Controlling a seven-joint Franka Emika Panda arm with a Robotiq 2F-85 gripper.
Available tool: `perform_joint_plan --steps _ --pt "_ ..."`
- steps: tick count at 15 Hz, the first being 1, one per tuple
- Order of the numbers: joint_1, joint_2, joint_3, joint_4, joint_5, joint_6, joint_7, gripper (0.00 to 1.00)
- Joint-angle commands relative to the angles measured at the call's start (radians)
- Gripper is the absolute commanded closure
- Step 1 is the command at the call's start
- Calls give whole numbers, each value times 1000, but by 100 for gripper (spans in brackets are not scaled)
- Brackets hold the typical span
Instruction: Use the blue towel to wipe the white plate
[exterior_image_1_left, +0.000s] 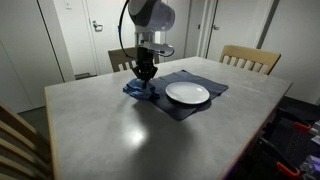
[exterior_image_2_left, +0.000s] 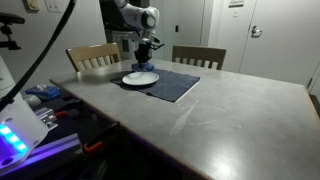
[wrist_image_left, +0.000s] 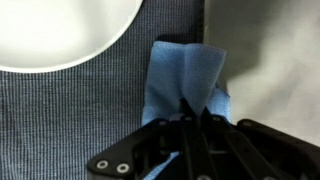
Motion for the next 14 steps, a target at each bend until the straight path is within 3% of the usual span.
perform_joint_plan --steps 1,6,14 --pt "-6 -61 -1 -45 -10 4 -16 98" --pt "-26 -129 15 -95 -5 -8 -87 98" --pt "-93 -279 70 -321 12 -4 -368 98"
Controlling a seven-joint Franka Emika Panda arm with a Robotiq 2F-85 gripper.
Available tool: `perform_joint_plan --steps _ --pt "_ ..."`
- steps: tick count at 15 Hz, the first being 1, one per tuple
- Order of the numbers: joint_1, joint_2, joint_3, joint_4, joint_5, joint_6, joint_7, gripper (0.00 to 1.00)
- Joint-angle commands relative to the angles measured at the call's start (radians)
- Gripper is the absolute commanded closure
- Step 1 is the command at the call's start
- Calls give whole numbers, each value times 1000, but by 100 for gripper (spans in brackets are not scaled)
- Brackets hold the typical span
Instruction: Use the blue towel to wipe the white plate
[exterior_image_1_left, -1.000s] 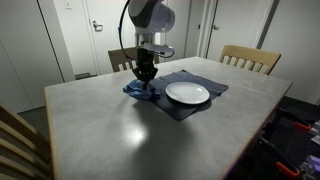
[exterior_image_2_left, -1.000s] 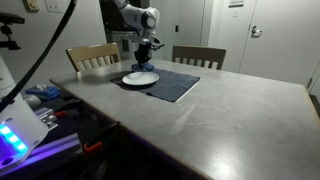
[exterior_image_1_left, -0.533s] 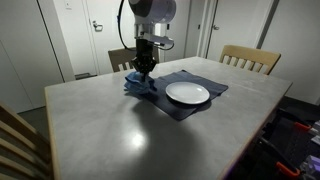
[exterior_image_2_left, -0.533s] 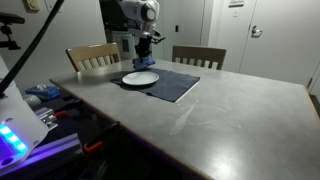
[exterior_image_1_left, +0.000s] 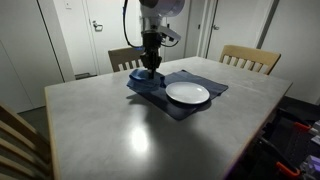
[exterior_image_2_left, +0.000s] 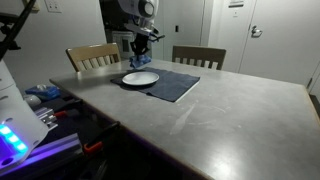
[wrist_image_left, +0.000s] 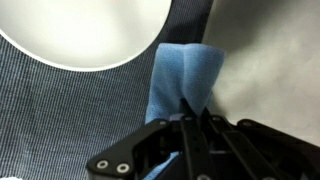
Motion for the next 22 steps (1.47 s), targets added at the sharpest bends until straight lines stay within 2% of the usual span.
perform_joint_plan --steps 1,6,11,17,22 --pt "-39 -114 25 -171 12 19 -99 98" --pt "-66 -205 24 -326 44 53 -156 98" --pt "-103 -259 17 -455 111 139 -209 98" --pt "-156 -243 28 -520 197 262 -275 98" --pt "-162 -225 22 -519 197 263 -279 98"
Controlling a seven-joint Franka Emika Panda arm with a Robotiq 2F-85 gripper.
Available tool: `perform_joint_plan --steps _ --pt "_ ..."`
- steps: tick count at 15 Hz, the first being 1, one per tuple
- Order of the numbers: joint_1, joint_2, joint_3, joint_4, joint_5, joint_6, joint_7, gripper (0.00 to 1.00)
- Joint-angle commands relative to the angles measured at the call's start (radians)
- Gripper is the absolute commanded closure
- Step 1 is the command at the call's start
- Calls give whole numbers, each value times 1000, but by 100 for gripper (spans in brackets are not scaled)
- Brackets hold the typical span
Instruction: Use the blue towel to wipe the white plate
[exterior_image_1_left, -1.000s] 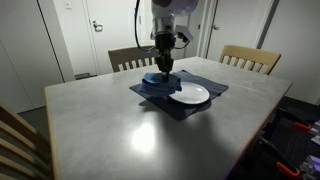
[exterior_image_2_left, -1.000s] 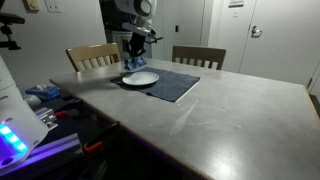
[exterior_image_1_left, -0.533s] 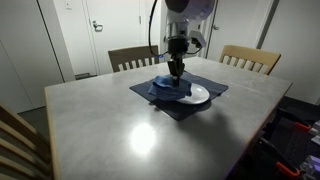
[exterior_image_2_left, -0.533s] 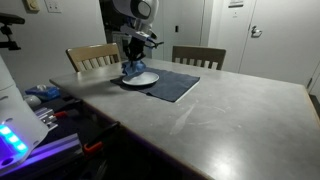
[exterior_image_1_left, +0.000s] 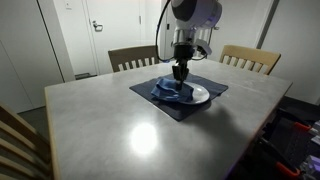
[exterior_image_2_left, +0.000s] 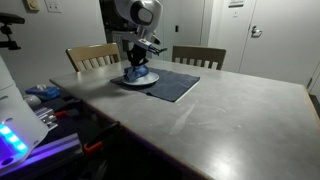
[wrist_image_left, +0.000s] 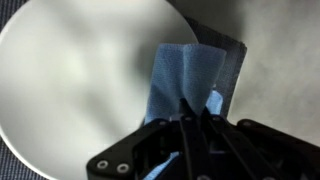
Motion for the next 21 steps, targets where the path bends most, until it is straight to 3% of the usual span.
perform_joint_plan --steps 1,5,10,18,21 --pt "-20 -2 11 -20 10 -1 -23 98" --pt "-18 12 4 -14 -3 -46 -14 98" --pt "-18 13 5 -29 4 7 -23 98" --pt "-37 58 1 8 7 -134 -16 98" --pt "-38 65 -17 0 22 -158 57 98"
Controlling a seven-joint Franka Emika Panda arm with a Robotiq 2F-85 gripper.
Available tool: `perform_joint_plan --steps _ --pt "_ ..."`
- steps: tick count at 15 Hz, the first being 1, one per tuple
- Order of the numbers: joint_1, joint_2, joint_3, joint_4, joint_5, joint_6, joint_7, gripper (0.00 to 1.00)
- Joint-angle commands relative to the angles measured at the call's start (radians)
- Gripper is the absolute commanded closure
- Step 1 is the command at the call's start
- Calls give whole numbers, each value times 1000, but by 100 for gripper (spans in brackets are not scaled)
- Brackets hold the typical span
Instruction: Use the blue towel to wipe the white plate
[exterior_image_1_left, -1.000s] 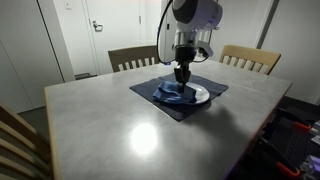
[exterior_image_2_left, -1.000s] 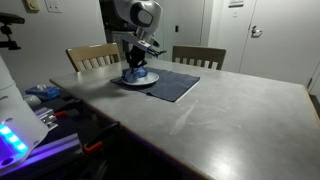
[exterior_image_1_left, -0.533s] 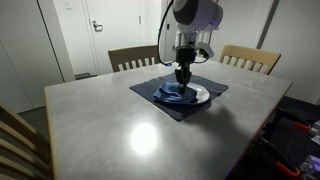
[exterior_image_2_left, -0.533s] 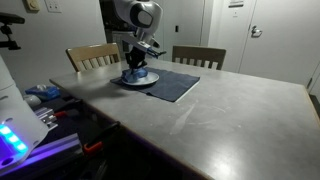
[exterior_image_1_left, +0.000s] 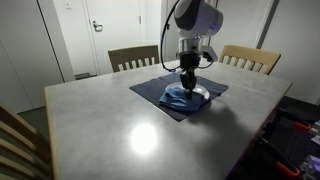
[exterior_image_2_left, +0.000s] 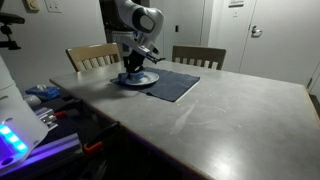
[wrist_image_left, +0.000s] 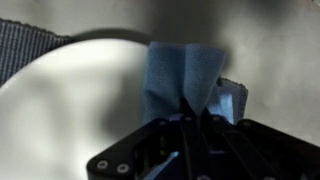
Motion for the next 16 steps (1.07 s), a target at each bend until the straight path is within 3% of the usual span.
perform_joint_plan --steps 1,6,12,16 --pt "-12 21 -21 13 29 -55 95 98" --pt "2 16 -59 10 50 -79 307 98" --pt "1 13 -84 12 74 -119 446 98" --pt "5 10 -120 9 84 -68 537 98"
